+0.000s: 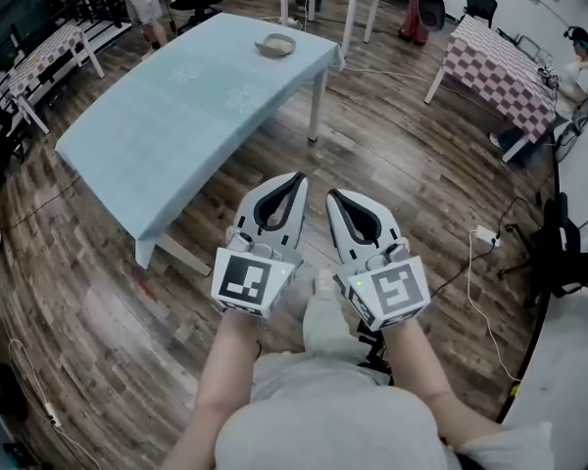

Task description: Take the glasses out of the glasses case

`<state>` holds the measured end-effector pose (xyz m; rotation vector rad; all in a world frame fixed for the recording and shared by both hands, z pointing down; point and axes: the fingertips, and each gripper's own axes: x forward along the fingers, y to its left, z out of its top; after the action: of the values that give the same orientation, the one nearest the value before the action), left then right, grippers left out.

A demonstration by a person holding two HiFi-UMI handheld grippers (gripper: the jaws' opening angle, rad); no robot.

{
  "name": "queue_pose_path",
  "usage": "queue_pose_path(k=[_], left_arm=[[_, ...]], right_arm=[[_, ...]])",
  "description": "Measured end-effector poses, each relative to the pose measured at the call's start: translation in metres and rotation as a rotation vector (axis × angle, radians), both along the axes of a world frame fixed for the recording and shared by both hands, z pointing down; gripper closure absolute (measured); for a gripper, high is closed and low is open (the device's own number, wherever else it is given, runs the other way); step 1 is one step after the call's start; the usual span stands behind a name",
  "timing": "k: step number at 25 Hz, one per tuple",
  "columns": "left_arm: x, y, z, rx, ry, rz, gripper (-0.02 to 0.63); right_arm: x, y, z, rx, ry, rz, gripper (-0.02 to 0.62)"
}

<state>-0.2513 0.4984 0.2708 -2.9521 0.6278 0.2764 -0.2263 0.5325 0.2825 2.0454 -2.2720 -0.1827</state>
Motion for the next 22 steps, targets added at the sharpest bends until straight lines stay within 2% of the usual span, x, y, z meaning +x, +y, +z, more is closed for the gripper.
queue_pose_path(k=[10,22], left_arm=[[0.022,-0.022,0.000,-0.001,-0.019,-0.029,0.598],[0.080,-0.080,-0.004,0.027,-0.042,-0.031,0.598]], right_arm=[[0.030,-0.026,-0.001,0.001,-0.019,-0.020,0.588],[0.088,-0.088,-0.002,-0.014,-0.028,-0.056,0.588]])
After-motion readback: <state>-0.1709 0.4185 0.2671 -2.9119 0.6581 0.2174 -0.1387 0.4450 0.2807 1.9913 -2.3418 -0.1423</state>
